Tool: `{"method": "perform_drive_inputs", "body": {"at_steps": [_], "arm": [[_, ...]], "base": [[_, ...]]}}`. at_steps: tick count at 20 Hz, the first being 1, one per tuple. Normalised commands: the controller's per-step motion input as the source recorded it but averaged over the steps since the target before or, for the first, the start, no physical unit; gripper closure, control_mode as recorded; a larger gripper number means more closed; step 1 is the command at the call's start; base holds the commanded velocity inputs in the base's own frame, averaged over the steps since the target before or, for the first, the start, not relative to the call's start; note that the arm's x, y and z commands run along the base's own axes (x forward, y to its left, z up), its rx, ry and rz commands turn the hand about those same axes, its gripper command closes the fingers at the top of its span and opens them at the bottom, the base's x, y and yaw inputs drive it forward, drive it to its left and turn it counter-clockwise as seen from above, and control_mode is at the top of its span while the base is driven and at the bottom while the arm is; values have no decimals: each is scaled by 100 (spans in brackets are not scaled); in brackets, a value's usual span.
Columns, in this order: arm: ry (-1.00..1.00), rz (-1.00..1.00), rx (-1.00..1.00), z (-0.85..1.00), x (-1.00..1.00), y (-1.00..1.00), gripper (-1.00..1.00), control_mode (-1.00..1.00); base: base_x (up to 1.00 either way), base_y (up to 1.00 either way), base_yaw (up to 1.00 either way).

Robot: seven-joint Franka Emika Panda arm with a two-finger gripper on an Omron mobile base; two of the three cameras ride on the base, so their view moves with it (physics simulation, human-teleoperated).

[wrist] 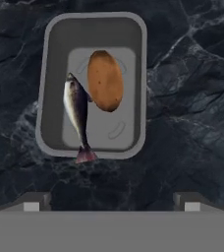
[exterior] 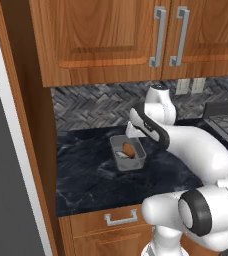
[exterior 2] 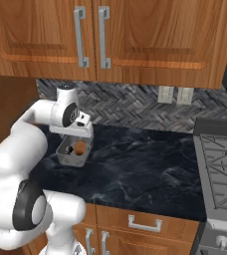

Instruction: Place the tupperware on the top shelf of the fridge. Make space for the tupperware among the existing items by rearranging them on the shelves if needed. Close the fridge door when finished.

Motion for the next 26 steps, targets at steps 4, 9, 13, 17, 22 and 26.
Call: {"method": "perform_drive_inputs", "body": {"at_steps": [4,9,13,17,22,26], "arm": [[0,0,0,-46,8,-16,-100,-100],[0,0,0,-62,7,-10,-100,-100],[0,0,0,-52,17,-4,-100,-100],[0,0,0,-31,25,-2,-100,-100],[0,0,0,-22,29,-2,-100,-100],[0,0,0,-28,27,0,-100,-100]], "base": [[0,0,0],[0,0,0],[0,0,0],[0,0,0],[0,0,0],[0,0,0]]}}
